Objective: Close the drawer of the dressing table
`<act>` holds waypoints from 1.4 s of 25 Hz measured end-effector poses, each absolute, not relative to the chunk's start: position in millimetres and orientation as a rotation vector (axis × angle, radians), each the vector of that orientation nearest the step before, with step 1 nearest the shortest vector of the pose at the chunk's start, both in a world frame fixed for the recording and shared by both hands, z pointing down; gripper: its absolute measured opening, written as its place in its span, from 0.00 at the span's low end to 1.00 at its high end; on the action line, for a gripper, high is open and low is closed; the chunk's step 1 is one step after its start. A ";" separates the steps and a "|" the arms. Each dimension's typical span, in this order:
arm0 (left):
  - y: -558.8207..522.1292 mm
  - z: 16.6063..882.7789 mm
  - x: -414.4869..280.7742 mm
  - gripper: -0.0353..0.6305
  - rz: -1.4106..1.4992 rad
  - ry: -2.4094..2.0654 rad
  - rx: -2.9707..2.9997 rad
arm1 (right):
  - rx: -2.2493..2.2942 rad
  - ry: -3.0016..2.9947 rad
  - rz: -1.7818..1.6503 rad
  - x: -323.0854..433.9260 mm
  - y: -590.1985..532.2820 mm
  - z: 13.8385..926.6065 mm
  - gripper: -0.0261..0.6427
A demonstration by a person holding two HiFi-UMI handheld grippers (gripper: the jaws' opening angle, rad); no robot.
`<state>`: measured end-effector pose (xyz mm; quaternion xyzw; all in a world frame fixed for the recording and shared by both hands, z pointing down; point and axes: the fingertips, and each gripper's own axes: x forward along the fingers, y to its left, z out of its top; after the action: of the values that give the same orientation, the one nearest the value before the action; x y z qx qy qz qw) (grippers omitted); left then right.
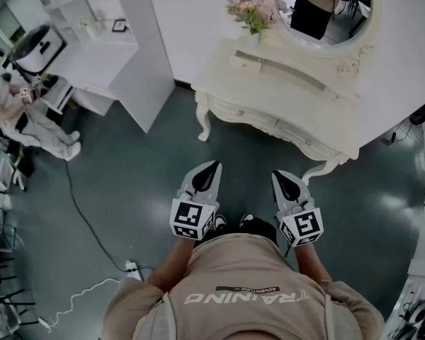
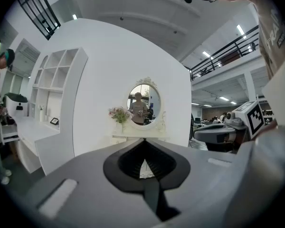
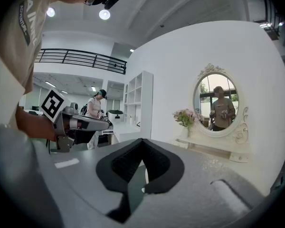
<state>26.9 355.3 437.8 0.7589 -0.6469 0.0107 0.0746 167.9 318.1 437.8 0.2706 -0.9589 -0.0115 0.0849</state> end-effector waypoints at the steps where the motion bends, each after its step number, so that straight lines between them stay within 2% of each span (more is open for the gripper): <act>1: 355.3 437.8 24.9 0.08 0.033 -1.940 2.279 | 0.805 -2.865 -0.034 165.4 317.8 436.7 0.04; 10: 351.0 447.4 12.8 0.08 0.025 -1.908 2.259 | 0.825 -2.917 -0.053 155.9 311.5 425.8 0.04; 21: 331.9 476.9 18.7 0.08 0.042 -1.791 2.218 | 0.794 -2.878 0.080 155.7 303.2 451.9 0.04; 35: 242.8 448.1 3.6 0.08 0.116 -1.758 2.234 | 0.800 -2.970 0.140 125.9 205.3 436.3 0.04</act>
<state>3.6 242.8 448.1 0.7766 -0.6111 0.0405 0.1478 125.9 205.3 436.3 0.2598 -0.9641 0.0456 0.0312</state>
